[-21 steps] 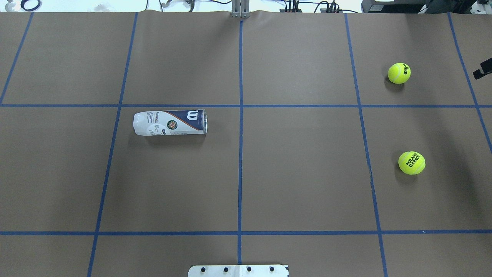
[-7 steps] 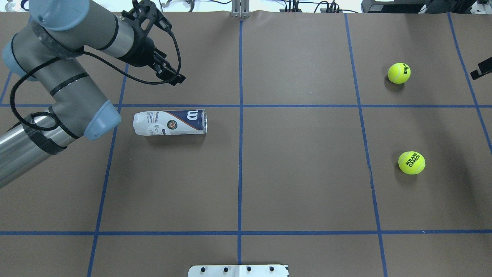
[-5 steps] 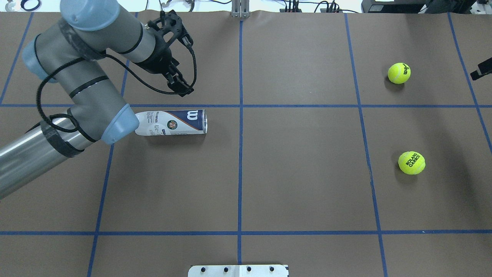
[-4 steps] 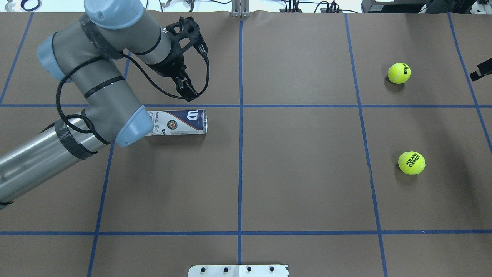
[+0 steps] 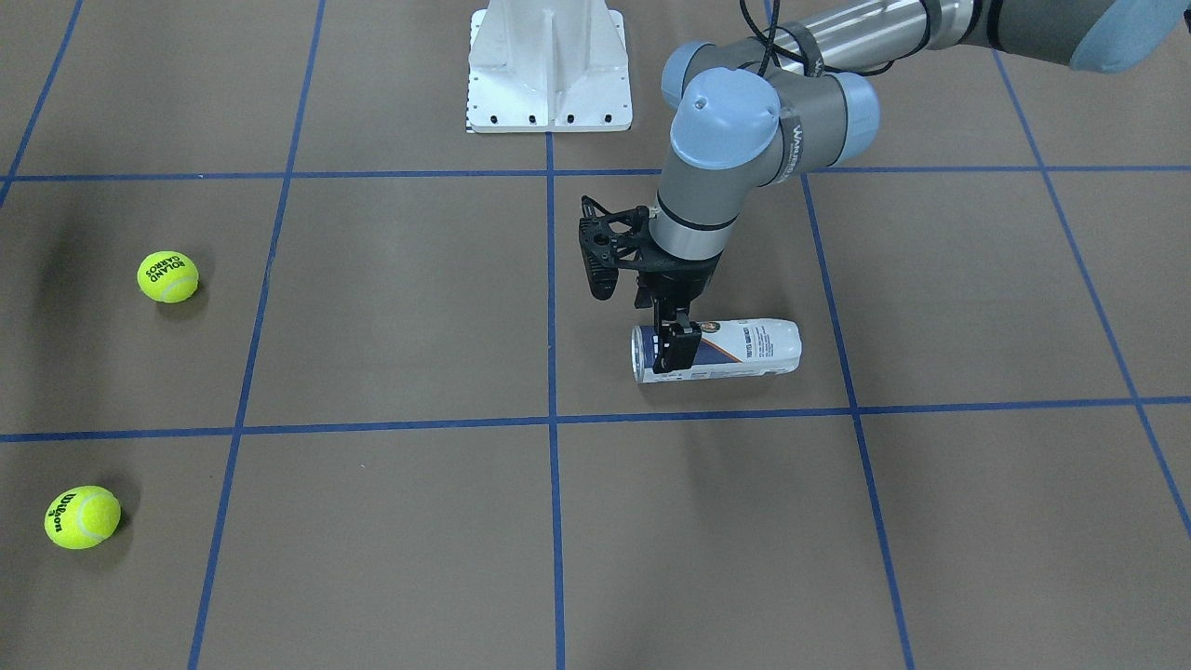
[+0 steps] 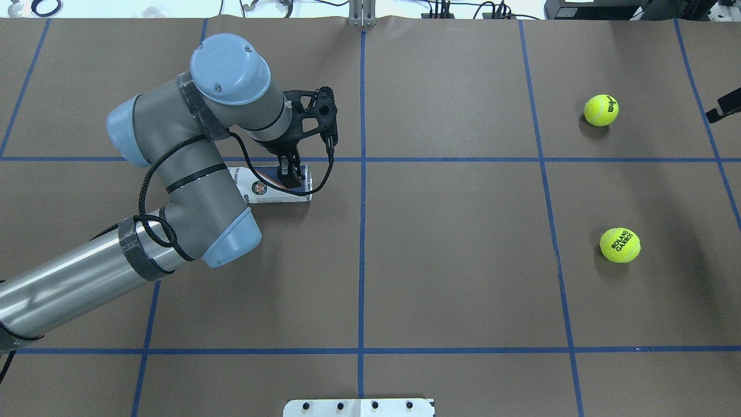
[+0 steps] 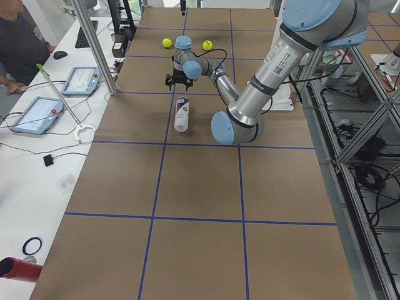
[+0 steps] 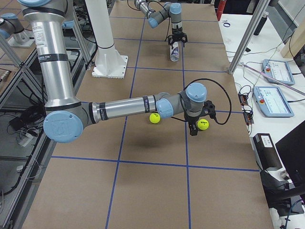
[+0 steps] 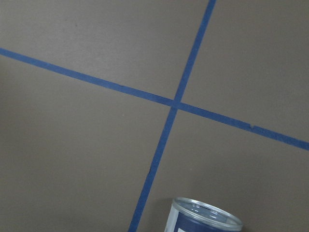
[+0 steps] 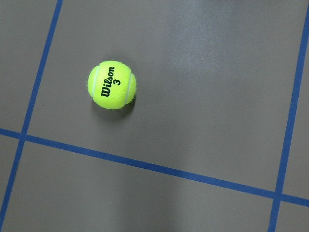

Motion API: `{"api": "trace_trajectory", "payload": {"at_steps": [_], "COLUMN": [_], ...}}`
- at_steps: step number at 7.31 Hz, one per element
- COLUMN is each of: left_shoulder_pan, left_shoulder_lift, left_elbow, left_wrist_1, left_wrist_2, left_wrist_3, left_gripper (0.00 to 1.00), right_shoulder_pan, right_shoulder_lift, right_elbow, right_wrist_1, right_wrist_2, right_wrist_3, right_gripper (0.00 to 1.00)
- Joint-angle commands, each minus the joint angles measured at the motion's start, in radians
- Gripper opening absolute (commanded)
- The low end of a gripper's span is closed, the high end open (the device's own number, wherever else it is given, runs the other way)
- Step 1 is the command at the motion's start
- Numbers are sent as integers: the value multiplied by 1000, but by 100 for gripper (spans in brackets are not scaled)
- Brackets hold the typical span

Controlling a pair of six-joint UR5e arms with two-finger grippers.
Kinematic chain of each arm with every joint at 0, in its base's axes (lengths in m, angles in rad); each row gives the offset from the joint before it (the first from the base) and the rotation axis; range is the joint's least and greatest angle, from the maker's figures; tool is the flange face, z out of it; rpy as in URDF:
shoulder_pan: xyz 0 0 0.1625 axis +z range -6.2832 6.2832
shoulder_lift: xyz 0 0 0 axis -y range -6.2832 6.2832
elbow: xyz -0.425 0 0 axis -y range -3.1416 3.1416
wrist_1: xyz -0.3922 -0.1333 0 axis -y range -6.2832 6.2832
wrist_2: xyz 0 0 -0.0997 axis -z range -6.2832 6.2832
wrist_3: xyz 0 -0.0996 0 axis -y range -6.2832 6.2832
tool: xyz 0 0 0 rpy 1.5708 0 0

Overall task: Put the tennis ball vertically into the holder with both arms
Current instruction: 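Move the left gripper down over the clear tennis-ball can lying on its side, then close the left gripper on the can's open end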

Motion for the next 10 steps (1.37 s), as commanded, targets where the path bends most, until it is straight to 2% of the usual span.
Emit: {"api": "trace_trajectory", "payload": {"at_steps": [1, 3, 10], "left_shoulder_pan": [13, 51, 62], "left_shoulder_lift": [21, 7, -21], "left_elbow": [9, 33, 86], "left_wrist_1": [1, 13, 4], "left_wrist_2": [6, 6, 35], "left_wrist_3": [116, 128, 110], "left_gripper": [100, 100, 100], "right_shoulder_pan": [0, -2, -3], "right_shoulder_lift": [0, 1, 0], "right_elbow": [2, 3, -3], "right_wrist_1": [0, 0, 0], "right_wrist_2": [2, 0, 0], "right_wrist_3": [0, 0, -1], "right_gripper": [99, 99, 99]}}
